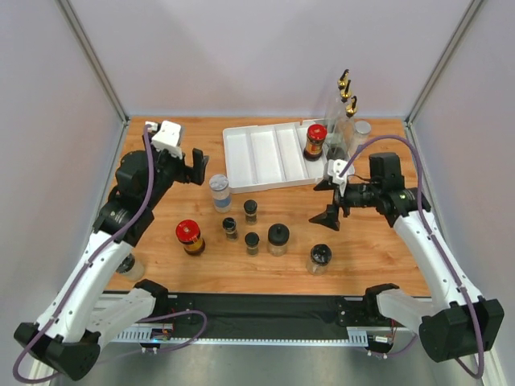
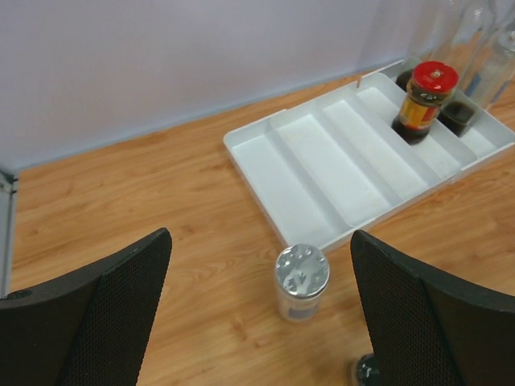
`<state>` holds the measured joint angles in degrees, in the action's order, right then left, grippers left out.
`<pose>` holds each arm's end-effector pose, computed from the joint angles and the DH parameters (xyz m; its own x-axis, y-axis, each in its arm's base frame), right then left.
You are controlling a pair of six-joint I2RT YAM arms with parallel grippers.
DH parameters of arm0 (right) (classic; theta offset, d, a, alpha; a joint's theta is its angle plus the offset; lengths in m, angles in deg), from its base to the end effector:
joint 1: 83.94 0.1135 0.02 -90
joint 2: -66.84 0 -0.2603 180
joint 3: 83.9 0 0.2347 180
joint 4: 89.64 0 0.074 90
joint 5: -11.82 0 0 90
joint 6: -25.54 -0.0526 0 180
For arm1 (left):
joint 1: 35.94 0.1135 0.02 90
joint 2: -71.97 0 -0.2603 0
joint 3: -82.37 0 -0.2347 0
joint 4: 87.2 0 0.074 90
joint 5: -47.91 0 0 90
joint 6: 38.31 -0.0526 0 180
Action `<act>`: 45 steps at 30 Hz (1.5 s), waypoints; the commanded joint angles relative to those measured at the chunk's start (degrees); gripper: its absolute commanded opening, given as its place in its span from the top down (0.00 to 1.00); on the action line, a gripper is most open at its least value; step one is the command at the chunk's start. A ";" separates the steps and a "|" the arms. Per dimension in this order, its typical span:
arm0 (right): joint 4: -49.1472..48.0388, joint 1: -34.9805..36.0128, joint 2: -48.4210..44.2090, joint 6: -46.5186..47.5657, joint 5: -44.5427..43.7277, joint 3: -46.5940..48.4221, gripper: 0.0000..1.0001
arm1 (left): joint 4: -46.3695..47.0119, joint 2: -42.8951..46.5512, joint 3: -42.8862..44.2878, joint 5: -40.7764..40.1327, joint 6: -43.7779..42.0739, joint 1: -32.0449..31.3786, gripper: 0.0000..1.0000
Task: Organize the condiment bottles
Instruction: Pick up the bottle from the center of the board.
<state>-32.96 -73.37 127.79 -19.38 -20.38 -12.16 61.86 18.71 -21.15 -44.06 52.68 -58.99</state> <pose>0.1837 0.0796 0.3117 -0.0192 -0.3874 -0.9217 -0.9776 0.2003 -0.0638 0.1897 -0.0788 0.3976 -0.1298 0.0365 -0.9909 0.3578 0.9337 -0.0125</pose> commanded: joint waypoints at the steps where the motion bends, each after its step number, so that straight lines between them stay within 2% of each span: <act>1: 4.89 4.54 3.38 4.84 -3.74 7.04 0.00 | -2.60 5.77 -3.12 -6.54 -3.89 0.46 0.00; 6: 5.42 14.38 10.48 4.32 -9.71 13.02 0.00 | -0.67 12.99 -9.02 -13.39 -5.12 0.46 0.00; 19: 4.45 36.35 29.83 -1.65 -19.21 31.21 0.00 | 1.62 19.06 -13.86 -27.02 -8.11 0.81 0.00; 25: -0.64 40.84 38.18 -10.08 -20.88 37.81 0.00 | 5.83 25.12 -17.10 -34.65 -9.52 1.07 0.00; 31: -6.53 45.58 44.43 -14.75 -25.36 39.58 0.00 | 11.37 31.01 -20.36 -38.88 -11.10 1.08 0.00; 35: -11.53 47.52 48.73 -21.16 -28.69 40.98 0.00 | 12.69 32.68 -21.06 -39.42 -11.63 1.08 0.00; 45: -13.83 51.83 57.35 -25.38 -35.12 46.95 0.00 | 12.78 33.04 -21.41 -39.33 -11.89 1.08 0.00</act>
<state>-43.73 -22.64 184.03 -41.31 -52.51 30.90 72.73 51.19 -42.20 -82.53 42.17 -58.29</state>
